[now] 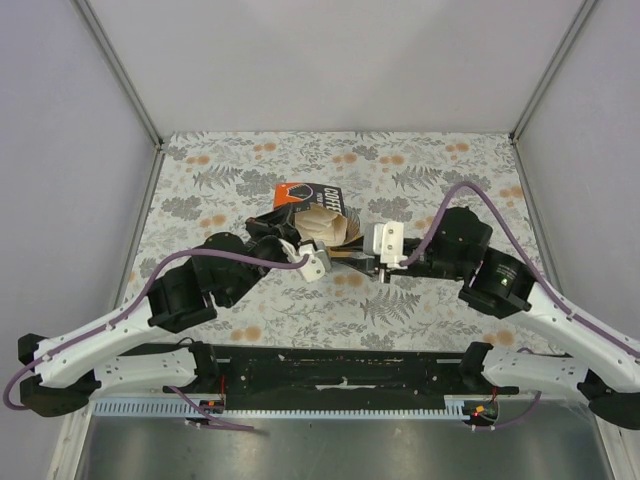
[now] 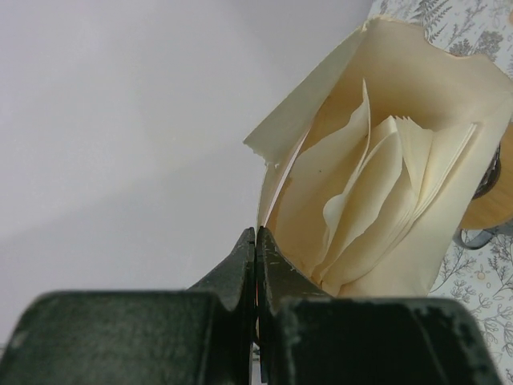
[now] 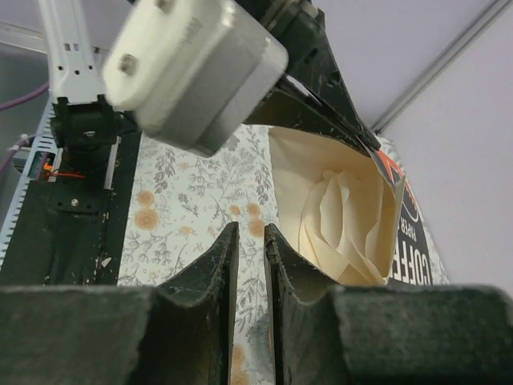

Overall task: Place the coffee filter in the dripper
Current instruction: Place the coffee filter holder at the center of the board.

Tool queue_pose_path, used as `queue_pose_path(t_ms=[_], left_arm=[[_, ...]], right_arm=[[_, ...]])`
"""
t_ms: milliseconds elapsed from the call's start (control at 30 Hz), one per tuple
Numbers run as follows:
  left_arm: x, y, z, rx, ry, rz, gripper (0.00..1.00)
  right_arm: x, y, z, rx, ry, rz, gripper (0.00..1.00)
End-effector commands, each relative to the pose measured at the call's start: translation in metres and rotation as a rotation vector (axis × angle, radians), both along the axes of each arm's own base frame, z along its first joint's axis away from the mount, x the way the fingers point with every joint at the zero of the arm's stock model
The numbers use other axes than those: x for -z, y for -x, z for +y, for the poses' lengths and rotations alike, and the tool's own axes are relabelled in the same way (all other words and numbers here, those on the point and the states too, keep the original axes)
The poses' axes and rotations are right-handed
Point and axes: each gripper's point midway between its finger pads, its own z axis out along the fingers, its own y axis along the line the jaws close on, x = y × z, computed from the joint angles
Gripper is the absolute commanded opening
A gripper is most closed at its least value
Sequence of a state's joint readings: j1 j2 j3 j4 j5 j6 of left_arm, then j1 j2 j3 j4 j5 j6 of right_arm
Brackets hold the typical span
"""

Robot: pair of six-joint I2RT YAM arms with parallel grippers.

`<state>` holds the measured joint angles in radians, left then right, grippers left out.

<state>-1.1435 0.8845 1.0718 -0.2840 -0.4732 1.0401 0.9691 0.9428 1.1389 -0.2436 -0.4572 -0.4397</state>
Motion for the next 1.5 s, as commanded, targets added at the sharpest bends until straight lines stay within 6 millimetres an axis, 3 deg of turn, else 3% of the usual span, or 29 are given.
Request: queue_pose_path(t_ms=[0,100,267,467,633,900,1100,1267,1467], left_arm=[[-0.031,0.001,0.007,-0.020,0.075,-0.081,0.02],[-0.034,0.001,0.009,-0.023,0.081,-0.085,0.02],[-0.033,0.003,0.008,-0.014,0.081,-0.085,0.02],[-0.038,0.005,0.008,-0.003,0.111,-0.065,0.02],[-0.036,0.006,0.009,-0.003,0.109,-0.057,0.02],[-0.037,0.006,0.010,-0.008,0.120,-0.039,0.02],[-0.042,0.007,0.009,-0.004,0.136,-0.033,0.02],[-0.043,0.007,0.008,0.005,0.141,-0.029,0.02],[-0.044,0.008,0.003,0.021,0.159,-0.008,0.02]], right_arm=[[-0.005,-0.024,0.002,0.129,0.063,-0.002,0.23],[0.006,-0.037,0.004,0.195,0.118,0.012,0.20],[0.000,-0.061,-0.002,0.331,0.124,0.006,0.18],[0.010,-0.085,-0.005,0.451,0.194,0.018,0.17],[0.020,-0.083,-0.005,0.424,0.249,-0.018,0.22],[0.025,-0.063,-0.006,0.289,0.278,-0.110,0.29],[0.030,-0.079,-0.004,0.340,0.342,-0.132,0.32],[0.032,-0.087,-0.006,0.380,0.374,-0.169,0.41],[0.033,-0.099,-0.003,0.445,0.421,-0.239,0.38]])
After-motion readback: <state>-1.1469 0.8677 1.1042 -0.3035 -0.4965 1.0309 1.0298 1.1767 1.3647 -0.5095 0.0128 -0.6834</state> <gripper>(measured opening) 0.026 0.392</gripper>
